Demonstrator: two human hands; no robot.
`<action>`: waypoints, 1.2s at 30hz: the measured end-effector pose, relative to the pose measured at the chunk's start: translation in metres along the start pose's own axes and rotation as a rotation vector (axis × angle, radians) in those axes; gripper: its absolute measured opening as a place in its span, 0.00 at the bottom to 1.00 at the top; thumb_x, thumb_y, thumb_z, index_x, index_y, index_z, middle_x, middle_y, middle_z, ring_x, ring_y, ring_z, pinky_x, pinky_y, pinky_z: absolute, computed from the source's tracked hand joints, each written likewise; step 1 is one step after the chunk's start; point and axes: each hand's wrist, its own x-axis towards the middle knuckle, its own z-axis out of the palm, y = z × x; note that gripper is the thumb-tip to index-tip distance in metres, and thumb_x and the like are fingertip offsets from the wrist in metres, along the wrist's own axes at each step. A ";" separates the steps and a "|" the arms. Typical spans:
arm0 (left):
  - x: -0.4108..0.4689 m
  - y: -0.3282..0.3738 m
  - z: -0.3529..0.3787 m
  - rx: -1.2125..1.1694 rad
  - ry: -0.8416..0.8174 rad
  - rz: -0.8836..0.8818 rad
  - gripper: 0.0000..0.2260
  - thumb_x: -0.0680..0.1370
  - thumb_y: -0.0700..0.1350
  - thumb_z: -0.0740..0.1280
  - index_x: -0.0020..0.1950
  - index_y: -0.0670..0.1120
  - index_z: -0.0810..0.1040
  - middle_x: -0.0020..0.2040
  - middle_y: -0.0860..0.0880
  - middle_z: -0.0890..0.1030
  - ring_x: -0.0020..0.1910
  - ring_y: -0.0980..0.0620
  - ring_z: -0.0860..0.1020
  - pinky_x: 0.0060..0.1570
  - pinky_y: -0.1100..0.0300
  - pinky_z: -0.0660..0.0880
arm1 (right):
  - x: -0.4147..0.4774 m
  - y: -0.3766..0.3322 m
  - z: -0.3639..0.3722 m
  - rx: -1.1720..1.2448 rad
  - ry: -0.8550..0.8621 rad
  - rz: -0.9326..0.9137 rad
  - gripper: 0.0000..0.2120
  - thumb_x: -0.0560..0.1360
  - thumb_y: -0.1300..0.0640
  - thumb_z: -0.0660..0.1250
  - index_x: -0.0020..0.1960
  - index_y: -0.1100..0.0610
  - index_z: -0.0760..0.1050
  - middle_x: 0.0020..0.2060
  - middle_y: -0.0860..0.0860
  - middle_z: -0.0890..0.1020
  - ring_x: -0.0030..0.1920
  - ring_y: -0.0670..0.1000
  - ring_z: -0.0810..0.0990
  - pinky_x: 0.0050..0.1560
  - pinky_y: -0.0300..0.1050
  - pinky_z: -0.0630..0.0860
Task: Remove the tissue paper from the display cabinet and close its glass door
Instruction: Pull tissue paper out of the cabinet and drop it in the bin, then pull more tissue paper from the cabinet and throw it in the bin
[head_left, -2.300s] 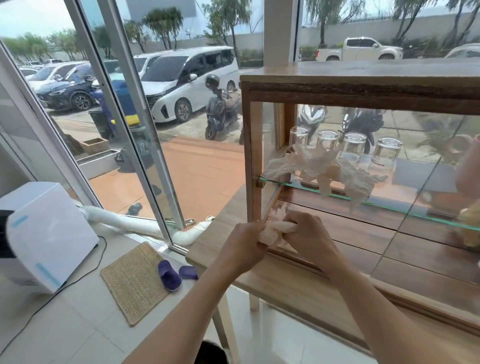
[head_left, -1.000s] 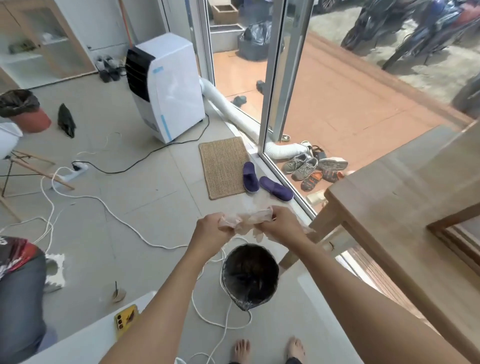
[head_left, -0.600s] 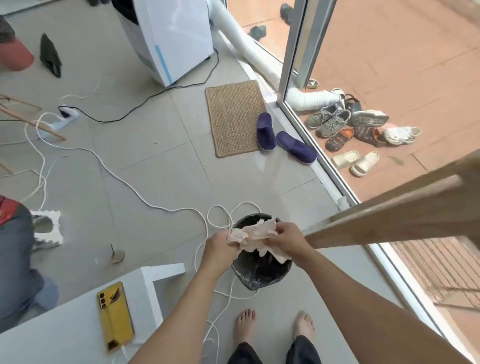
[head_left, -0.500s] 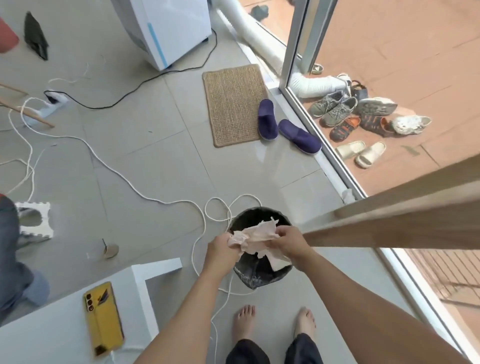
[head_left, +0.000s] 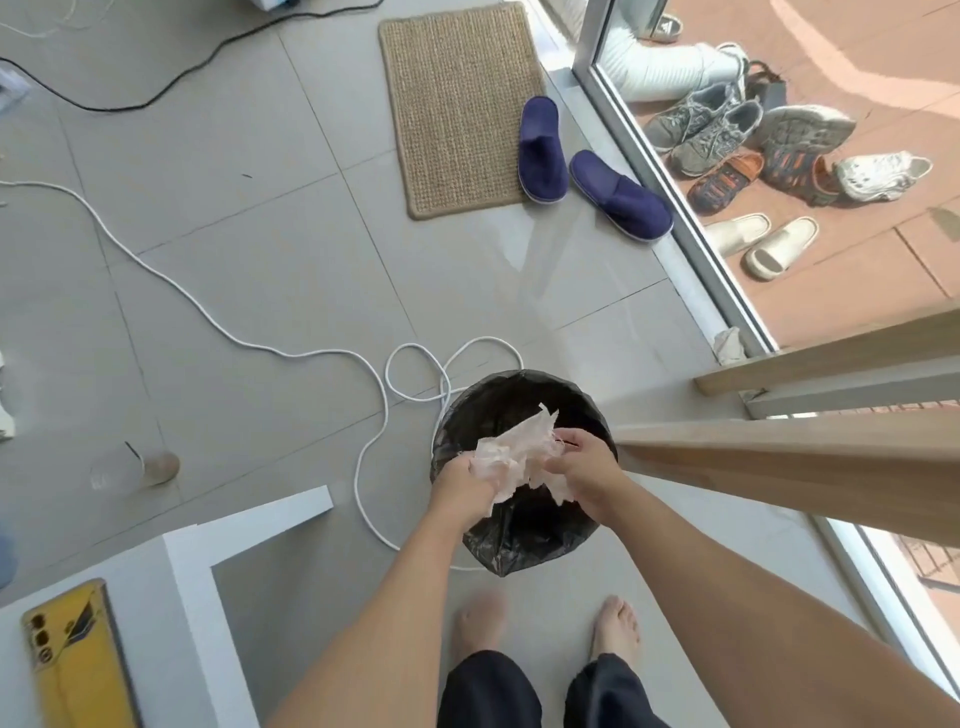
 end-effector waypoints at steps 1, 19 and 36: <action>0.002 0.001 0.000 0.023 -0.028 0.012 0.16 0.73 0.46 0.68 0.61 0.48 0.78 0.56 0.50 0.82 0.57 0.45 0.79 0.58 0.49 0.78 | -0.001 -0.002 0.000 -0.054 -0.008 -0.011 0.29 0.71 0.69 0.69 0.70 0.59 0.68 0.57 0.55 0.79 0.53 0.57 0.81 0.60 0.57 0.77; -0.177 0.142 -0.103 0.372 0.264 0.430 0.12 0.76 0.48 0.64 0.36 0.42 0.75 0.35 0.46 0.79 0.39 0.43 0.77 0.40 0.54 0.72 | -0.220 -0.150 -0.019 -0.812 0.196 -0.447 0.01 0.74 0.58 0.62 0.45 0.53 0.71 0.44 0.52 0.80 0.44 0.54 0.76 0.42 0.44 0.70; -0.504 0.357 -0.151 0.194 0.478 1.289 0.05 0.77 0.47 0.67 0.45 0.47 0.81 0.40 0.51 0.84 0.40 0.53 0.80 0.42 0.61 0.74 | -0.599 -0.278 -0.121 -0.763 0.701 -1.101 0.06 0.76 0.51 0.65 0.51 0.52 0.77 0.49 0.49 0.81 0.52 0.54 0.78 0.50 0.50 0.75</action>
